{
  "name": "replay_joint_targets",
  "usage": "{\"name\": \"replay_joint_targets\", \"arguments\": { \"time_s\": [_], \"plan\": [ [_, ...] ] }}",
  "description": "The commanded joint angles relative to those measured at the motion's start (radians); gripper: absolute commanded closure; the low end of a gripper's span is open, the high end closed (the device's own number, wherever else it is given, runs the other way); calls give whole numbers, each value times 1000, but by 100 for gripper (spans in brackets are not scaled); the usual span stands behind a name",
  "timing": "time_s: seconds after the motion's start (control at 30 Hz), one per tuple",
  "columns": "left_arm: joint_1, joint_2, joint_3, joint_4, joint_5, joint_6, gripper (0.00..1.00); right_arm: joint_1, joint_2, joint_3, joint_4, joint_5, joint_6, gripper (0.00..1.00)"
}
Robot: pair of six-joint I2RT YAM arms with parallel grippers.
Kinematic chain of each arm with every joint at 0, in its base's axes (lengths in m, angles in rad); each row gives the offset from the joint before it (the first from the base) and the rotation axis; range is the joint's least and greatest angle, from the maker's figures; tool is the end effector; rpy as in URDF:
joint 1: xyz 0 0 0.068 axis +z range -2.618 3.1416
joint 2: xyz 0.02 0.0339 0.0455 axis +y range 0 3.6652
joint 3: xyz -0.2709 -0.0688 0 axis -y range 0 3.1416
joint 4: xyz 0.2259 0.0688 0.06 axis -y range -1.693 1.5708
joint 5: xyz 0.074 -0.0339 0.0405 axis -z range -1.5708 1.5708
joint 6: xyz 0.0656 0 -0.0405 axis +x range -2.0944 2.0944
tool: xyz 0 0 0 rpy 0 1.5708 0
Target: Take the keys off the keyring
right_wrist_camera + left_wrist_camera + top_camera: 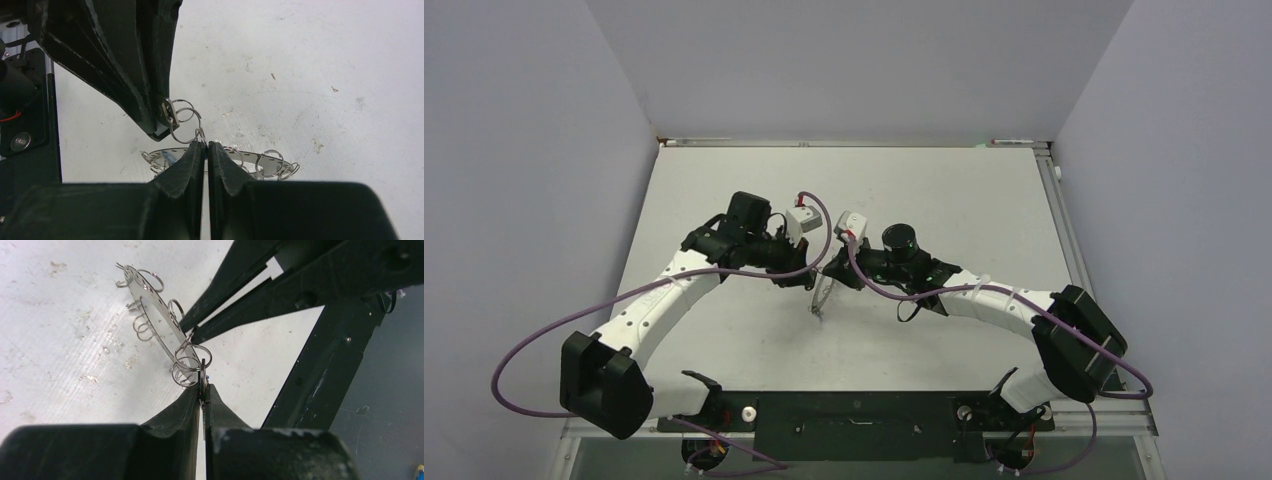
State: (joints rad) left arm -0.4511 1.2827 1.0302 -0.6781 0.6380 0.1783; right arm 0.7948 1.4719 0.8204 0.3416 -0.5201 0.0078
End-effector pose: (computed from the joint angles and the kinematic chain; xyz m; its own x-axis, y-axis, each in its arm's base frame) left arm 0.2102 -0.1452 0.2733 -0.5914 0.4448 -0.6726 0.7878 0.4968 -0.3641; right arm 0.2106 0.2612 0.2539 -0.2210 -0.2156 -0.9512 -0.9492 0.2717 0.1590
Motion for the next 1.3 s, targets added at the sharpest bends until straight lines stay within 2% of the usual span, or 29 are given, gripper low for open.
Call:
{"name": "replay_joint_targets", "arguments": {
  "time_s": [0.0,0.37,0.63,0.77,0.97,1.13,1.23,1.27],
  "plan": [
    [-8,-42,89,-37,10,14,100,0,11,36,34,22,-24,95],
    [-30,-77,107,-36,-85,163,100,-14,7,52,18,-115,27,94],
    [-44,-91,114,-82,-106,367,100,-62,-18,58,19,-210,46,59],
    [-45,-128,79,-71,-115,498,100,-97,-34,68,13,-273,50,46],
    [-58,-171,54,-102,-137,716,100,-153,-50,116,-70,-365,2,36],
    [-94,-206,45,-122,-194,891,100,-162,-58,189,-201,-367,-111,29],
    [-116,-239,29,-120,-224,1000,100,-171,-60,239,-284,-353,-174,20],
    [-120,-251,21,-120,-231,1036,100,-176,-61,256,-309,-352,-190,13]
  ]
}}
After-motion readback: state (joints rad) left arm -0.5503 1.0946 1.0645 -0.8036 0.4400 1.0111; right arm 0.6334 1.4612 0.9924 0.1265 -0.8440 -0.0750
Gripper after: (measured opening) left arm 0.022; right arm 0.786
